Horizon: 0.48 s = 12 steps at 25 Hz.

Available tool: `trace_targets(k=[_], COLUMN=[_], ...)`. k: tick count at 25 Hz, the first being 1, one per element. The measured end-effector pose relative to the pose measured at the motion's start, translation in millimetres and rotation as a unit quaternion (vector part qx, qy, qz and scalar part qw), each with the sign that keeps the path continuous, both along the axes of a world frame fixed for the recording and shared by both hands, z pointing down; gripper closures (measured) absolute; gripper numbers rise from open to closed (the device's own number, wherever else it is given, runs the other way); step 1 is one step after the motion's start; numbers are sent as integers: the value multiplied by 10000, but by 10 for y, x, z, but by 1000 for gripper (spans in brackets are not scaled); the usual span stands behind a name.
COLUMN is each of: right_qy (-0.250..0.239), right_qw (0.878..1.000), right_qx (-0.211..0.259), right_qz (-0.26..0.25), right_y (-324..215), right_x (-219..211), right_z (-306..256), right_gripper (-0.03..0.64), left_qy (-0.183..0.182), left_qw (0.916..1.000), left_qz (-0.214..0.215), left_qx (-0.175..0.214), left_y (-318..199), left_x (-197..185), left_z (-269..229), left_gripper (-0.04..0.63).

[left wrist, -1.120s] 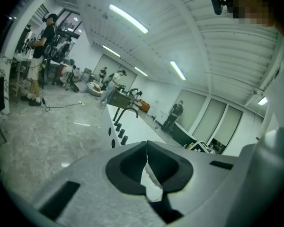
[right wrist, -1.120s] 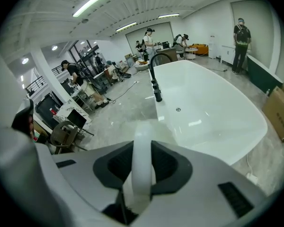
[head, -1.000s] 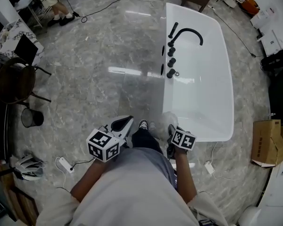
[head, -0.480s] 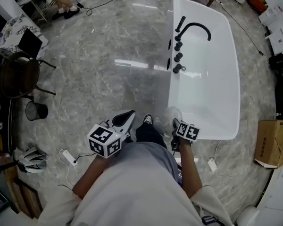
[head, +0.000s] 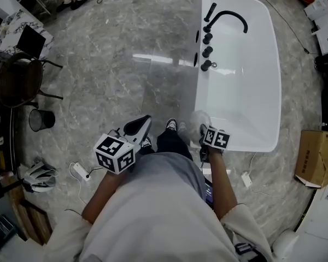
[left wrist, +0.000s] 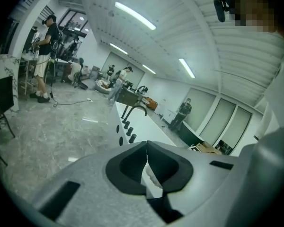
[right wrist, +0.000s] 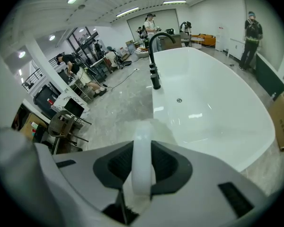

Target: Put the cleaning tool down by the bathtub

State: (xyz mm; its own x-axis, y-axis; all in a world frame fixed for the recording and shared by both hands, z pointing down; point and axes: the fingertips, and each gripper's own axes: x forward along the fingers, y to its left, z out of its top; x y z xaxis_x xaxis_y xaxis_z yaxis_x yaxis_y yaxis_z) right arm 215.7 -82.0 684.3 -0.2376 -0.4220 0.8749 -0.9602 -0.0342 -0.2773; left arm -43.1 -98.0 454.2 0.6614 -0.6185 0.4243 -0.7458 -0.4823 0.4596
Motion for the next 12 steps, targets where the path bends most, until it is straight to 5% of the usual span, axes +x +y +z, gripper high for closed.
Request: trace_targets(k=[12], right_qy=[191], right_qw=[9994], right_qx=[-244], right_qz=[-119], right_y=[-97], right_x=[154], right_z=[284], right_gripper=[534], left_qy=[-101], left_qw=[9998], left_qz=[-77], left_qx=[-128], left_y=[-131], left_x=[-6], left_z=[103], left_gripper=[588])
